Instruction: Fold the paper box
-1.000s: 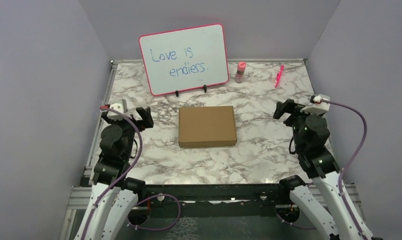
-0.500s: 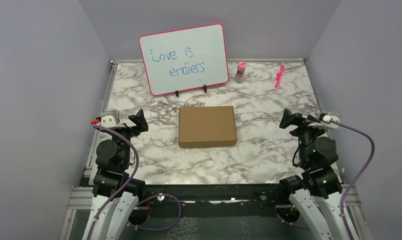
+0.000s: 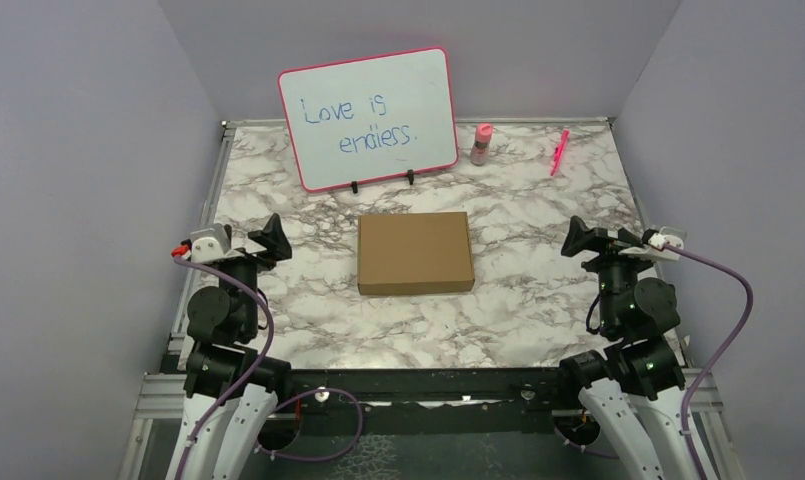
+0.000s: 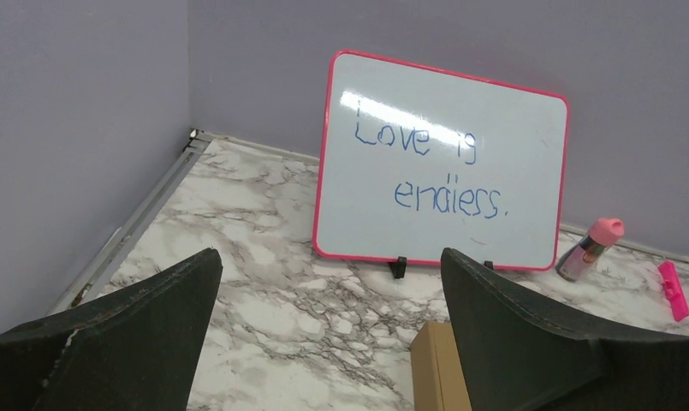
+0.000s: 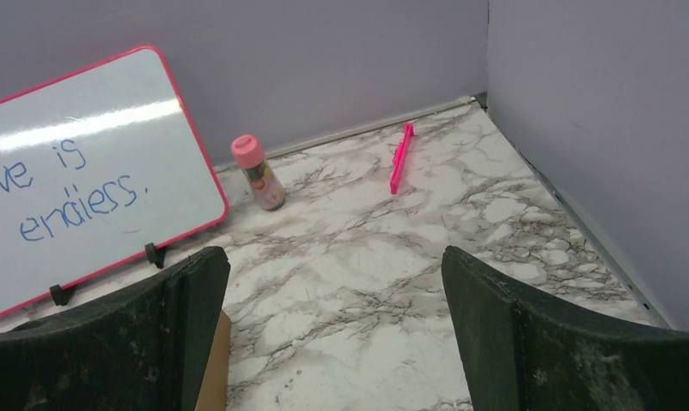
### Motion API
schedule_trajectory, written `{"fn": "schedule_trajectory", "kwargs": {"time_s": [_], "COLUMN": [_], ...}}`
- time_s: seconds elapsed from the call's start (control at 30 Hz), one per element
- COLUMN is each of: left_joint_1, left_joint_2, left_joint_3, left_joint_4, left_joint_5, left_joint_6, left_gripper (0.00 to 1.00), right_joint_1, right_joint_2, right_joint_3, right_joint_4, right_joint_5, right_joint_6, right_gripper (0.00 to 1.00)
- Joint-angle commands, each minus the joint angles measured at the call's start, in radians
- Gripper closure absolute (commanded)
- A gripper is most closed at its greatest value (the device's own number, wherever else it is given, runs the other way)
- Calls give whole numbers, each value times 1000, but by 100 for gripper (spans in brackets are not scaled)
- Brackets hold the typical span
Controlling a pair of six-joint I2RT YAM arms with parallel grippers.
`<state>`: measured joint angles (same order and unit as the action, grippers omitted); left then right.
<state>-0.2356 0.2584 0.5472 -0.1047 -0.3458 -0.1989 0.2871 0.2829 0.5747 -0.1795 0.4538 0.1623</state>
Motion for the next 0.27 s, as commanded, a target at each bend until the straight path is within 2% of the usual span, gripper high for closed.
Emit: {"fn": "schedule_trajectory", "kwargs": {"time_s": [0.0,0.23], "left_joint_1": [6,7], "left_joint_2": [-7,-4], "left_joint_3": [-11,-17], "left_joint_4": [39,55], "left_joint_5": [-18,1], "left_joint_6": [-10,-4], "left_gripper": [1,1], "right_joint_1": [4,4], "right_joint_2": [-5,-2], "right_joint_3": [-1,-3], "right_joint_4": [37,42], "right_joint_5": [-7,-4], "right_joint_6": [-14,-18], "right_gripper": [0,0]}}
